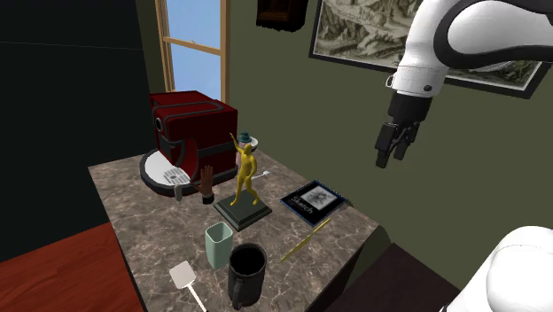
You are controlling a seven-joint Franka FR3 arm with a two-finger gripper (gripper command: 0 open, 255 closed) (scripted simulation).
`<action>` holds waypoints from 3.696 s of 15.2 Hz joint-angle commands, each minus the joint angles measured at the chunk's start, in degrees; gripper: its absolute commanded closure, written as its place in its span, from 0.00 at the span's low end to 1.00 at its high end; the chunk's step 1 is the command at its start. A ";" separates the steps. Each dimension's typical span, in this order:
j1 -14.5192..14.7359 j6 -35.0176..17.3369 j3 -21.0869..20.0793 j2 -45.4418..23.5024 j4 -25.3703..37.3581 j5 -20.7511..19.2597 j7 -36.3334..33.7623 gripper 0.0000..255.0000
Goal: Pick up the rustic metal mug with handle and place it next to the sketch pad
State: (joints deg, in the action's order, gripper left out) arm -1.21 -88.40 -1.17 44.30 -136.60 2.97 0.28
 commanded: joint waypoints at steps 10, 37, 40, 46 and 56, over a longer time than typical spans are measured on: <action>1.61 -13.57 -11.33 0.74 -11.96 8.78 -16.62 0.00; -2.09 -59.88 -40.58 -60.04 1.00 -23.56 -93.91 0.00; 4.38 -60.19 -34.54 -67.05 6.65 -29.99 -101.90 0.00; 7.49 -63.06 -30.56 -71.46 7.77 -34.50 -105.04 0.00; 8.29 -63.78 -29.54 -72.61 8.14 -35.60 -105.82 1.00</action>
State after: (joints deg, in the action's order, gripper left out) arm 7.08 -152.18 -30.71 -28.31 -128.46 -32.62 -105.53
